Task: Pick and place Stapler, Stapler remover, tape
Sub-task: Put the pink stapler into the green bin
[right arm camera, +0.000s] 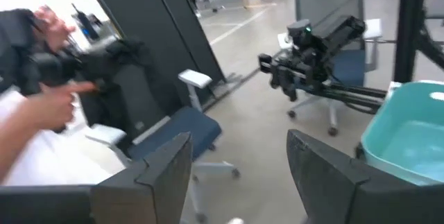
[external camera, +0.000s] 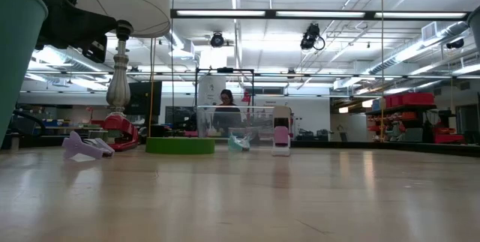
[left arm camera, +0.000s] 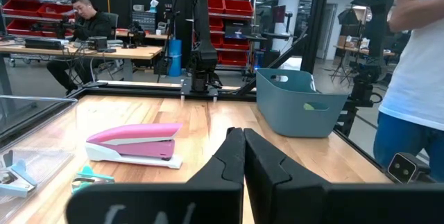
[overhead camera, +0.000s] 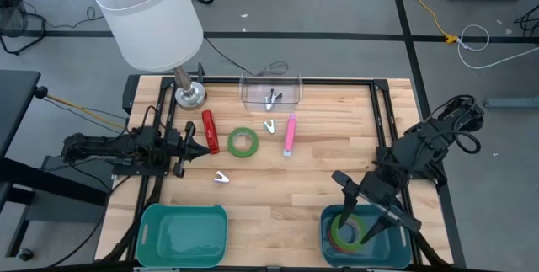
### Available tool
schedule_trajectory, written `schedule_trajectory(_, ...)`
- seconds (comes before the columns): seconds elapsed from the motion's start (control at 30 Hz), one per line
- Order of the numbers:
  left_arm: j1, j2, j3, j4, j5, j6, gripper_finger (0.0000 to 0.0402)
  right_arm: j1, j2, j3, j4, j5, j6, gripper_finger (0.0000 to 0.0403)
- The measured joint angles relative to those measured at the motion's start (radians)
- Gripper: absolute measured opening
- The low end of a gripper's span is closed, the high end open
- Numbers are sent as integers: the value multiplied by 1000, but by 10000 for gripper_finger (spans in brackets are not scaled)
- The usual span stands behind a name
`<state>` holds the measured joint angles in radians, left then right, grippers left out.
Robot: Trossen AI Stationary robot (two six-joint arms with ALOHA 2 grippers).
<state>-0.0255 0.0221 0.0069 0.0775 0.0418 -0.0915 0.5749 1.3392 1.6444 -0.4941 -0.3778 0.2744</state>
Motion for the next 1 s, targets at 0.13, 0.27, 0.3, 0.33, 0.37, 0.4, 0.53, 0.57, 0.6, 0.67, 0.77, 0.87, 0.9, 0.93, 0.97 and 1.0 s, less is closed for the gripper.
schedule_trajectory(0.13,0,0,0,0,0,0,3,-27,0,0,61,-74,67,235)
schedule_trajectory(0.27,0,0,0,0,0,0,3,-62,0,0,119,-151,111,235)
schedule_trajectory(0.3,0,0,0,0,0,0,3,-71,0,0,130,-164,118,235)
schedule_trajectory(0.33,0,0,0,0,0,0,3,-78,0,0,141,-180,131,235)
schedule_trajectory(0.37,0,0,0,0,0,0,3,-85,0,0,149,-195,138,235)
schedule_trajectory(0.4,0,0,0,0,0,0,3,-91,0,0,157,-208,143,235)
schedule_trajectory(0.53,0,0,0,0,0,0,3,-104,0,0,162,-217,135,235)
schedule_trajectory(0.57,0,0,0,0,0,0,3,-105,0,0,162,-217,135,235)
schedule_trajectory(0.6,0,0,0,0,0,0,3,-105,0,0,162,-217,134,235)
schedule_trajectory(0.67,0,0,0,0,0,0,3,-105,0,0,162,-217,114,235)
schedule_trajectory(0.77,0,0,0,0,0,0,3,-104,0,0,162,-206,57,235)
schedule_trajectory(0.87,0,0,0,0,0,0,3,-104,0,0,157,-161,-7,235)
schedule_trajectory(0.9,0,0,0,0,0,0,3,-104,0,0,154,-139,-28,235)
schedule_trajectory(0.93,0,0,0,0,0,0,3,-104,0,0,151,-114,-49,235)
schedule_trajectory(0.97,0,0,0,0,0,0,3,-104,0,0,146,-84,-69,235)
schedule_trajectory(1.0,0,0,0,0,0,0,3,-104,0,0,138,-51,-83,235)
